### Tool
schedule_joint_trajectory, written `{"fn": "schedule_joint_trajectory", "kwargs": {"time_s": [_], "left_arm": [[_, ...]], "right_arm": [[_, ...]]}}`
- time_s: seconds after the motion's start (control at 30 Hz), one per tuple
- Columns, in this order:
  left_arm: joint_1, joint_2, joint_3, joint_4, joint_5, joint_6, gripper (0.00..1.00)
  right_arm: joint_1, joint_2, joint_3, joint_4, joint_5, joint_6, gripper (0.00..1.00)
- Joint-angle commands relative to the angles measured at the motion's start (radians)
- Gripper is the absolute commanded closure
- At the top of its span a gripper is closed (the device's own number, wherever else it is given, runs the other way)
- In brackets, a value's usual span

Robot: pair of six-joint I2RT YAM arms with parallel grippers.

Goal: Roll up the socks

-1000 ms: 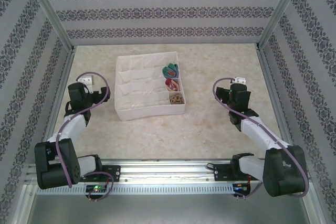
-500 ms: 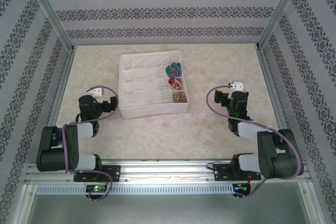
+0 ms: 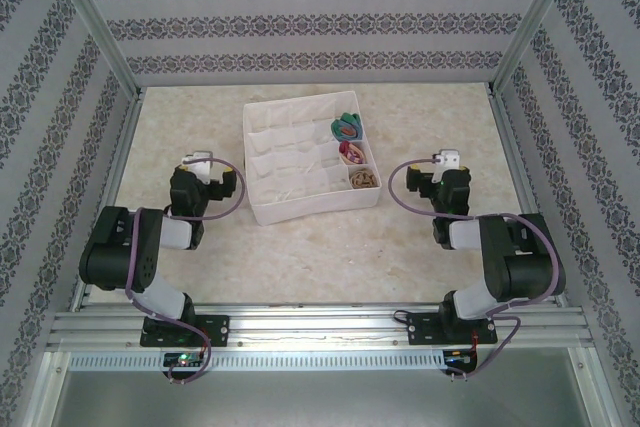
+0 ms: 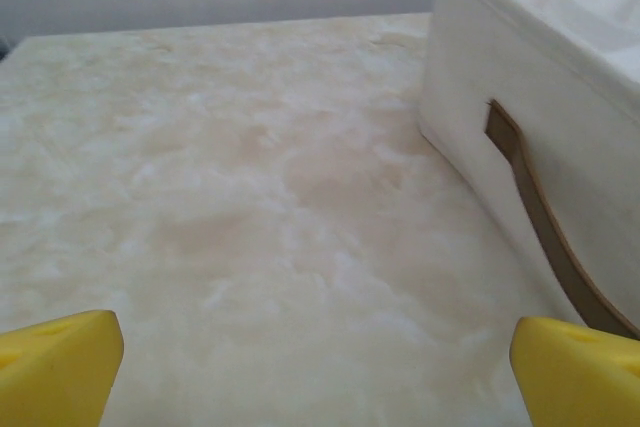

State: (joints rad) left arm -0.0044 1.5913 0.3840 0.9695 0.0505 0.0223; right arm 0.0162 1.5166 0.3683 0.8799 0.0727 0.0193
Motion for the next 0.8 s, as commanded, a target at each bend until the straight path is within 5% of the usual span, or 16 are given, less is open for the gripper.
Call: {"fn": "schedule_joint_trajectory", "kwargs": {"time_s": [0.0,0.77], "left_arm": [[0.007,0.002,-0.013,0.011,-0.019,-0.012,0.01],[0.012,0.0,0.015,-0.046,-0.003,-0.015,0.01]], "right_arm": [[-0.002,0.001,0.018,0.021,-0.029,0.015,0.02],[-0.001,-0.005,0.018,0.015,-0.029,0.013,0.02]]}}
